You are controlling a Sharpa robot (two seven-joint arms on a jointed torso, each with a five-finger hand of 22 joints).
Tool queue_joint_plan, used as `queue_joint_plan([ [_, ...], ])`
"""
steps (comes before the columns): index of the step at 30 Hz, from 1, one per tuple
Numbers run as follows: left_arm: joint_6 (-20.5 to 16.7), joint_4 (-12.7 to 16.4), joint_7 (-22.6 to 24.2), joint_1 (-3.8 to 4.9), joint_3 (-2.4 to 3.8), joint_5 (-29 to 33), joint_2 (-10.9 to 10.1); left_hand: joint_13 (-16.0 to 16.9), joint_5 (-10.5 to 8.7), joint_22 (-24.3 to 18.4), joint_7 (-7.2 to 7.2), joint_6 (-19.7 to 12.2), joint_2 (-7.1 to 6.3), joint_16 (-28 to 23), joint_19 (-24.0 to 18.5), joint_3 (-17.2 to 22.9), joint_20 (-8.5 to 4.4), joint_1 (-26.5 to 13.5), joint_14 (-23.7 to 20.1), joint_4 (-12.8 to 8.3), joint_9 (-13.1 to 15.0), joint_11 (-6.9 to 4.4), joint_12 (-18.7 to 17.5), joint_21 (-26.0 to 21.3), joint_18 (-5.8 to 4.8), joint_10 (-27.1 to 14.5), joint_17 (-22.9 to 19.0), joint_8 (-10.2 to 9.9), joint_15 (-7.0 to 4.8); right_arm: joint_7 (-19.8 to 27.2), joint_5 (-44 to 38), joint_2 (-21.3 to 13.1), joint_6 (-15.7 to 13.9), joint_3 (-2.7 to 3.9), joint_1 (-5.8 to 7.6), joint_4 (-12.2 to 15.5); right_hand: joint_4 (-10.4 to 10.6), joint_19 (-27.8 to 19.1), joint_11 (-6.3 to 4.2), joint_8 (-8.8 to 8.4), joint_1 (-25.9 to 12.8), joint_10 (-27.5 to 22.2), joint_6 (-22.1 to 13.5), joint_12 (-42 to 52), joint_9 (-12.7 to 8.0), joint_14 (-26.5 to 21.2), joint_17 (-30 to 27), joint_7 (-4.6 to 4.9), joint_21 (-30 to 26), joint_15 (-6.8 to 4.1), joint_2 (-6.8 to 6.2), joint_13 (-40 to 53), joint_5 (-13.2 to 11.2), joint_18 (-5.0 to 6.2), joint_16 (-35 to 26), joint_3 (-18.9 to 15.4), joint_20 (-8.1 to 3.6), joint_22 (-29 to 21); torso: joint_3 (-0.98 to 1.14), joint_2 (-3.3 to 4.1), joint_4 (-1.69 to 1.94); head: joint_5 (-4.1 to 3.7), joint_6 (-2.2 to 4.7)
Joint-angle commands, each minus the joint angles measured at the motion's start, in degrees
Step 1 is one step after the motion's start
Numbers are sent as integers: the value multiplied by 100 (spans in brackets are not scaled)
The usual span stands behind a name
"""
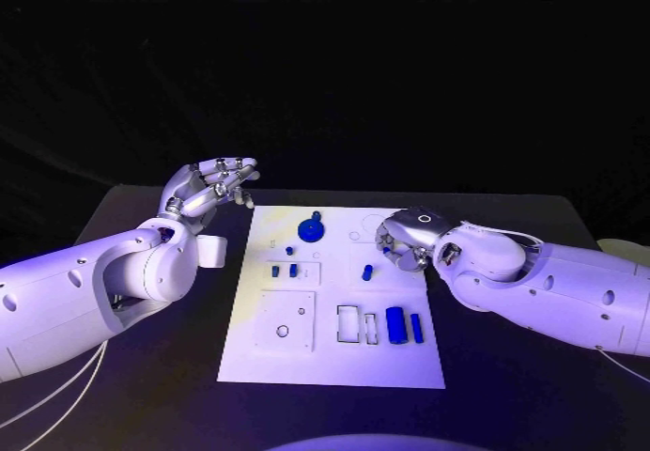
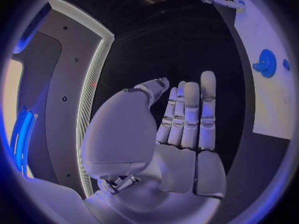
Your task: Assemble the parts on the task board
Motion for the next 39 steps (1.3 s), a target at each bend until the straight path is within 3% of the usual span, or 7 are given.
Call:
queue_joint_plan([
  [1,12,11,-108,1,3,18,0,10,13,-15,37,-16,-2,-23,-4,22,-30,71,-51,-60,-6,9,39,-38,79,-74,-21,17,-18,-185,-439,6,413,-54,-78,27,-47,25,-192,19,4,238,53,6,10,253,-2,-9,16,-45,71,36,36,-100,34,20,-7,387,-4,-5,4,-18,1],
  [8,40,7,-230,1,2,-18,-2,14,12,-35,64,-55,-3,-78,-34,30,-19,72,-109,-90,-18,34,62,-77,76,-156,-61,6,2,-248,-564,1,344,-59,-91,49,-82,23,-188,14,-39,232,70,-21,18,248,-23,-8,29,-43,57,37,91,-102,23,35,-8,406,-7,1,5,-25,8],
  [21,54,-11,-309,-1,1,-27,6,14,12,-41,71,-64,0,-91,-41,34,-14,70,-122,-98,-21,42,67,-89,75,-189,-73,5,9,-141,-464,-76,-861,-55,-98,127,-155,79,-180,-19,-80,252,68,-66,24,256,-7,0,165,-39,89,41,100,-129,39,156,-8,508,-5,-2,13,-23,46],
  [29,60,-31,-330,-2,0,-27,13,14,12,-44,75,-68,3,-96,-44,34,-12,66,-126,-98,-22,46,70,-94,75,-201,-78,4,12,-73,-247,-151,-1018,-35,-87,192,-162,78,-179,-24,-136,261,82,-85,31,256,-9,1,175,-36,86,44,48,-130,41,180,-4,523,-6,0,8,-18,54],
  [39,65,-39,-347,-3,0,-27,17,14,11,-50,86,-94,-5,-105,-48,31,-6,55,-133,-104,-29,57,77,-105,74,-236,-89,-6,19,12,46,-361,-1043,9,-41,481,-84,73,-196,-15,-344,283,112,-128,67,257,-10,-23,182,-39,54,51,-89,-132,47,94,8,546,-9,-1,7,-5,61],
])
